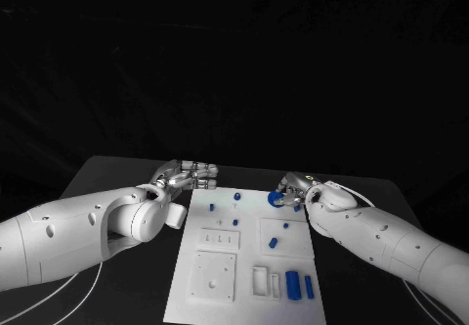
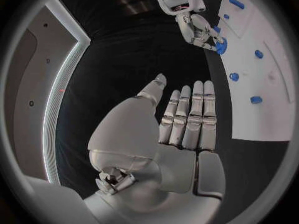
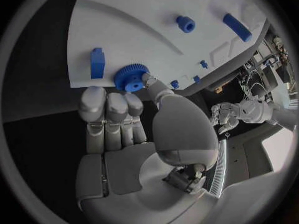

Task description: Assemble the parts on the task board

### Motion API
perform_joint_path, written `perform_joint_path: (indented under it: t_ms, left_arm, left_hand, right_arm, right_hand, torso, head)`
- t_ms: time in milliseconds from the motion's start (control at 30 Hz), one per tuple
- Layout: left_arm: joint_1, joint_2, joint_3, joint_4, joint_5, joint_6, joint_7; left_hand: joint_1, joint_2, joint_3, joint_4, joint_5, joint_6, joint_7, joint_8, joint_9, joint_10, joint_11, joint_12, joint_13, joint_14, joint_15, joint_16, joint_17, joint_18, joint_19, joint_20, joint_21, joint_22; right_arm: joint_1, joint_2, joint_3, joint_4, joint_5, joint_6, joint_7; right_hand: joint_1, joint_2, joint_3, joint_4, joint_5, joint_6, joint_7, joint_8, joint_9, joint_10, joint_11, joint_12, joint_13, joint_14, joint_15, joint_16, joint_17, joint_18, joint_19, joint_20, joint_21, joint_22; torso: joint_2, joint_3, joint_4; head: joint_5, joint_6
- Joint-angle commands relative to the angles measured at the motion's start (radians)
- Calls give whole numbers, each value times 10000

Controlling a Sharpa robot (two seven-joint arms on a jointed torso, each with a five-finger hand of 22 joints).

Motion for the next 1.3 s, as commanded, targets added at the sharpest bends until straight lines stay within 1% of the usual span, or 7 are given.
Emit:
perform_joint_path:
  t_ms: [33,167,300,533,800,1000,1300]
  left_arm:
    - [13,16,9,11,36,198,26]
    - [13,10,9,14,36,202,17]
    - [13,0,9,18,36,205,9]
    - [13,-12,9,26,36,203,5]
    - [13,-41,9,34,36,221,-32]
    - [14,-49,8,58,36,225,-33]
    - [15,-31,9,84,36,231,-44]
  left_hand:
    - [-28,59,11,-4,50,-10,4,39,12,-86,-13,50,12,11,14,-29,10,-5,-45,1,40,-15]
    - [-28,59,11,-4,50,-10,4,39,12,-86,-13,50,12,11,14,-29,10,-5,-45,1,40,-15]
    - [-28,59,11,-4,50,-10,4,39,12,-86,-13,50,12,11,14,-29,10,-5,-45,1,40,-15]
    - [-28,59,11,-4,50,-10,4,39,12,-86,-13,50,12,11,14,-29,10,-5,-45,1,40,-15]
    - [-30,71,22,10,50,11,-1,40,13,-78,-17,50,12,18,11,-27,11,-5,-43,-3,48,-14]
    - [-30,71,22,10,50,11,-1,40,13,-78,-17,50,12,18,11,-27,11,-5,-43,-3,48,-14]
    - [-30,71,22,10,50,11,-1,40,13,-78,-17,50,12,18,11,-27,11,-5,-43,-3,48,-14]
  right_arm:
    - [-74,-19,-66,-33,-139,631,-12]
    - [-76,-42,-91,19,-203,582,-35]
    - [-77,-71,-110,180,-401,226,-127]
    - [-78,-149,-122,651,-738,-441,-334]
    - [-76,-406,-123,1793,-1245,-1316,-894]
    - [-76,-430,-126,2639,-1611,-1610,-1163]
    - [-77,-18,-342,2735,-1716,-1748,-1324]
  right_hand:
    - [20,45,222,-169,248,84,0,40,17,-30,-11,71,20,57,4,44,32,61,-47,32,66,1114]
    - [-70,73,478,-443,708,231,-21,41,24,-18,-35,123,54,58,-10,94,87,61,-51,21,162,1126]
    - [-168,198,755,-600,758,613,-134,58,48,11,-107,198,108,63,-62,128,131,53,-49,-20,263,1138]
    - [-344,194,929,-653,982,997,-238,51,53,87,-169,298,190,79,-118,170,182,17,-30,-87,400,1154]
    - [-353,121,1046,-603,907,1101,-270,47,51,151,-195,379,278,91,-155,206,215,-11,9,-138,579,1184]
    - [-335,54,1137,-527,812,1118,-275,47,50,190,-197,411,321,96,-160,226,220,-13,30,-139,731,1211]
    - [-329,21,1146,-430,760,1112,-276,45,49,198,-188,387,318,91,-160,213,198,-2,23,-134,741,1207]
  torso:
    - [-6,7,-7]
    - [-3,8,-15]
    - [-15,7,-17]
    - [-9,6,-14]
    - [-26,-13,-20]
    - [-12,-16,-10]
    - [-7,-43,41]
  head:
    - [2,-12]
    - [8,-12]
    - [10,1]
    - [24,22]
    - [64,23]
    - [79,68]
    - [81,114]
